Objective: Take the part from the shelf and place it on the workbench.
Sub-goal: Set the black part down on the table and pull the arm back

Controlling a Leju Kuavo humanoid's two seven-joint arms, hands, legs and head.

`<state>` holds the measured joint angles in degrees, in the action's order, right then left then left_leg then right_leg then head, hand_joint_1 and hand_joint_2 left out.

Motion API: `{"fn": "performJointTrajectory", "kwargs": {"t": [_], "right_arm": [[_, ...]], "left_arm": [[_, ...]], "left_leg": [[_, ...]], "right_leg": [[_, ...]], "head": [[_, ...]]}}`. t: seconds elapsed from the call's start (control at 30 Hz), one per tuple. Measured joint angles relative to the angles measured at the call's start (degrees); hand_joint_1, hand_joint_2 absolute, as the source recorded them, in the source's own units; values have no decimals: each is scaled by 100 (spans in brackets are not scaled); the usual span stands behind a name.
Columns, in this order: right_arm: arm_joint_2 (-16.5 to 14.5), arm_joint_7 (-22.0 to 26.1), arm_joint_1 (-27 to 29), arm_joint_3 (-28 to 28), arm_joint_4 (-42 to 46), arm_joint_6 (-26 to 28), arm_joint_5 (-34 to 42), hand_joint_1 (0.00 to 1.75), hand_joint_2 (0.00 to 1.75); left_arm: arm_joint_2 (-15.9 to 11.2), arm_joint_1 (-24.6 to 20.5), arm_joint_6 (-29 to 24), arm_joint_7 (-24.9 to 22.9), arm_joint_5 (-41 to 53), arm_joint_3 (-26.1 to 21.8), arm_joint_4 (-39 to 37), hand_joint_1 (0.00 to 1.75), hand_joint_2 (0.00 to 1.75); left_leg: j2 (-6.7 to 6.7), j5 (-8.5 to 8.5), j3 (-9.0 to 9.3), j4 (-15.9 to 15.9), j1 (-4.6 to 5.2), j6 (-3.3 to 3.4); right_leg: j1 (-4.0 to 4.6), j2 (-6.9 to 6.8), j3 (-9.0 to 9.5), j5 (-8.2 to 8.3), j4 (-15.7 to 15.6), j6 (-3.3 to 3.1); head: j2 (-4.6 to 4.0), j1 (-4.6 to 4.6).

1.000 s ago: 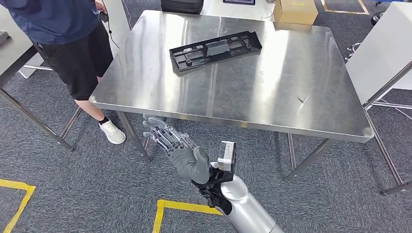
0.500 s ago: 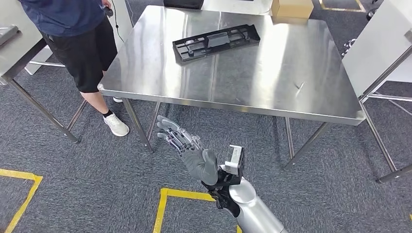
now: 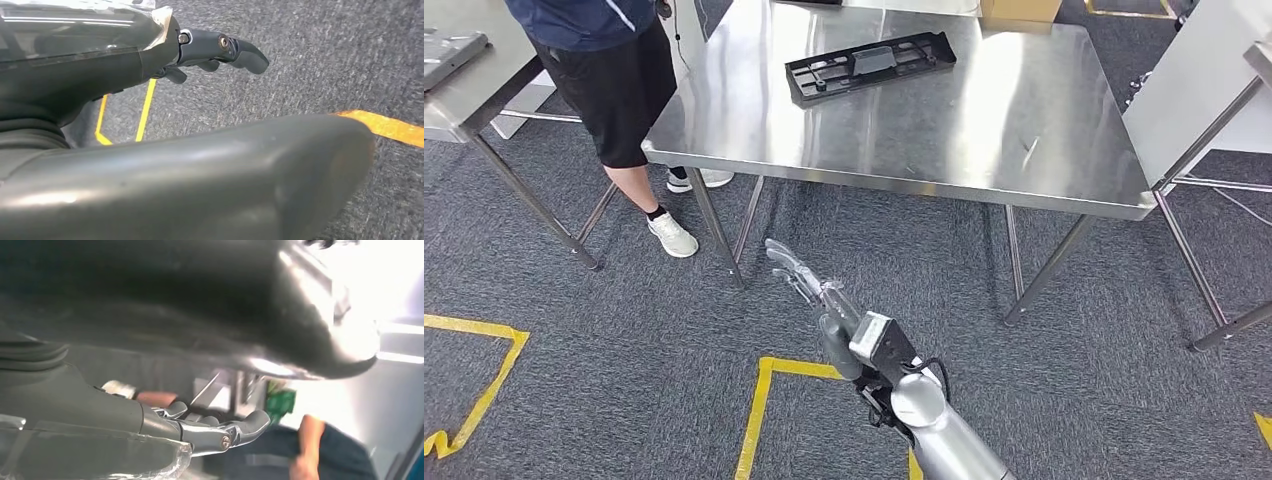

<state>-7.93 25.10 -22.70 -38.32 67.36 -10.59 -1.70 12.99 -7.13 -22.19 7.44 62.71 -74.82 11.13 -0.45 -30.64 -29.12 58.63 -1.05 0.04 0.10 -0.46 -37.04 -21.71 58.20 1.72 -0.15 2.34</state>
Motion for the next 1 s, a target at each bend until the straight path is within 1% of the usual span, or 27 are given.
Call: {"fn": "performJointTrajectory", "kwargs": {"t": [0.03, 0.07, 0.1, 0.13, 0.2, 0.23, 0.27, 0.3, 0.33, 0.37, 0.4, 0.43, 0.47, 0.5, 0.57, 0.6, 0.63, 0.7, 0.73, 0.77, 0.8, 0.83, 0.87, 0.9, 0.93, 0.97, 1.0], "right_arm": [[5, 40, -5, 25, -116, 65, -73, 0, 0], [11, 68, -9, 42, -210, 90, -108, 0, 0], [21, 86, -11, 60, -292, 103, -129, 0, 0], [31, 93, -14, 77, -358, 112, -141, 0, 0], [43, 97, -16, 110, -460, 117, -148, 0, 0], [48, 97, -16, 122, -502, 119, -149, 0, 0], [51, 81, -16, 130, -540, 140, -164, 0, 0], [54, 28, -17, 140, -581, 204, -212, 0, 0], [56, -73, -25, 160, -645, 354, -314, 0, 0], [57, -196, -45, 194, -740, 586, -465, 0, 0], [58, -313, -79, 256, -899, 883, -653, 0, 0], [71, -399, -124, 349, -1119, 1229, -853, 0, 0], [99, -460, -170, 464, -1367, 1548, -1021, 0, 0], [155, -538, -206, 620, -1670, 1878, -1173, 0, 0], [298, -770, -225, 949, -2265, 2446, -1366, 0, 0], [377, -908, -213, 1129, -2573, 2664, -1409, 0, 0], [452, -1024, -190, 1296, -2849, 2786, -1417, 0, 0], [614, -1222, -94, 1644, -3413, 2851, -1398, 0, 0], [696, -1312, -15, 1803, -3671, 2833, -1403, 0, 0], [766, -1427, 85, 1946, -3904, 2795, -1418, 0, 0], [829, -1557, 194, 2069, -4104, 2740, -1441, 0, 0], [876, -1689, 307, 2166, -4266, 2676, -1466, 0, 0], [907, -1799, 406, 2243, -4401, 2620, -1489, 0, 0], [929, -1868, 489, 2308, -4516, 2584, -1506, 0, 0], [947, -1905, 549, 2362, -4609, 2572, -1517, 0, 0], [963, -1922, 586, 2411, -4690, 2569, -1526, 0, 0], [979, -1940, 609, 2451, -4760, 2566, -1533, 0, 0]], "left_arm": [[10, 4, -3, 1, -5, 0, -1, 0, 0], [20, 6, -6, 2, -11, 0, -1, 0, 0], [25, 8, -9, 2, -15, 0, -1, 0, 0], [32, 9, -11, 2, -18, 0, -1, 0, 0], [40, 9, -15, 2, -18, 0, 0, 0, 0], [44, 10, -15, 2, -18, 0, 0, 0, 0], [46, 12, -15, 2, -19, 0, 0, 0, 0], [48, 12, -16, 2, -20, 0, 0, 0, 0], [51, 12, -24, 4, -25, 0, 0, 0, 0], [54, 10, -35, 9, -30, 0, 0, 0, 0], [58, 9, -49, 18, -36, 0, 0, 0, 0], [66, 8, -64, 30, -41, 0, 0, 0, 0], [72, 8, -74, 43, -43, 0, 0, 0, 0], [79, 11, -79, 57, -43, 0, 0, 0, 0], [87, 30, -84, 75, -37, 1, 0, 0, 0], [88, 43, -84, 81, -28, 1, 0, 0, 0], [87, 58, -84, 82, -18, 2, 0, 0, 0], [82, 76, -82, 77, 12, 4, 0, 0, 0], [78, 80, -78, 70, 23, 5, 0, 0, 0], [72, 81, -72, 61, 31, 6, 0, 0, 0], [67, 82, -67, 50, 32, 7, 0, 0, 0], [61, 84, -63, 41, 32, 7, 0, 0, 0], [55, 83, -63, 35, 32, 7, 0, 0, 0], [51, 76, -63, 32, 32, 7, 0, 0, 0], [47, 63, -63, 32, 32, 8, 0, 0, 0], [45, 48, -63, 32, 32, 9, 0, 0, 0], [44, 38, -63, 32, 32, 10, 0, 0, 0]], "left_leg": [[13, 52, -48, -2, 9, 70], [31, 114, -102, -14, 15, 138], [49, 190, -173, -29, 13, 201], [67, 275, -263, -42, 3, 245], [80, 445, -459, -38, 8, 270], [87, 535, -568, -34, 8, 265], [96, 624, -679, -31, 7, 255], [106, 710, -790, -28, 3, 241], [113, 790, -888, -26, -2, 223], [117, 866, -967, -25, -7, 200], [113, 938, -1028, -22, -8, 170], [108, 1011, -1064, -27, -8, 136], [103, 1087, -1080, -43, -11, 100], [97, 1167, -1083, -78, -16, 61], [81, 1282, -1099, -161, -34, -10], [72, 1190, -1136, -133, -40, -36], [63, 960, -1195, 9, -44, -52], [51, 278, -1350, 659, -46, -71], [46, 44, -1413, 1060, -47, -82], [42, -34, -1431, 1379, -47, -91], [42, 28, -1368, 1539, -49, -94], [44, 157, -1203, 1498, -51, -87], [39, 255, -932, 1263, -52, -73], [30, 259, -602, 903, -44, -54], [21, 189, -312, 536, -33, -28], [11, 86, -115, 253, -16, 3], [8, 13, -25, 90, 9, 42]], "right_leg": [[-6, -6, -15, 41, -6, 40], [-20, -2, -47, 11, 25, 60], [-31, 6, -111, -118, 134, 59], [-38, 14, -202, -344, 351, 39], [-50, 27, -402, -897, 1075, 3], [-54, 29, -449, -1057, 1439, 26], [-60, 30, -424, -1098, 1683, 77], [-68, 30, -301, -1027, 1732, 146], [-75, 29, -75, -905, 1569, 209], [-81, 30, 247, -817, 1222, 244], [-73, 30, 623, -835, 733, 234], [-56, 32, 933, -917, 284, 190], [-37, 35, 1139, -1012, -51, 132], [-10, 36, 1229, -1077, -240, 70], [-17, 16, 1167, -977, -284, -23], [-32, 3, 1115, -894, -292, -71], [-53, -9, 1040, -801, -305, -121], [-52, -24, 879, -634, -304, -186], [-40, -37, 790, -563, -294, -197], [-28, -53, 707, -501, -277, -190], [-19, -69, 611, -448, -249, -178], [-16, -76, 511, -403, -212, -160], [-17, -77, 418, -364, -162, -142], [-10, -68, 329, -331, -105, -118], [-2, -59, 259, -302, -51, -91], [6, -52, 208, -269, -8, -53], [10, -47, 170, -228, 10, -8]], "head": [[0, 2], [0, -5], [0, 1], [0, 6], [0, 24], [0, 26], [0, 27], [0, 27], [0, 28], [0, 29], [0, 33], [0, 38], [0, 44], [0, 52], [0, 59], [0, 58], [0, 47], [0, 20], [0, 9], [0, 7], [0, 4], [0, 2], [0, -3], [0, -10], [0, -14], [0, -17], [1, -19]]}}
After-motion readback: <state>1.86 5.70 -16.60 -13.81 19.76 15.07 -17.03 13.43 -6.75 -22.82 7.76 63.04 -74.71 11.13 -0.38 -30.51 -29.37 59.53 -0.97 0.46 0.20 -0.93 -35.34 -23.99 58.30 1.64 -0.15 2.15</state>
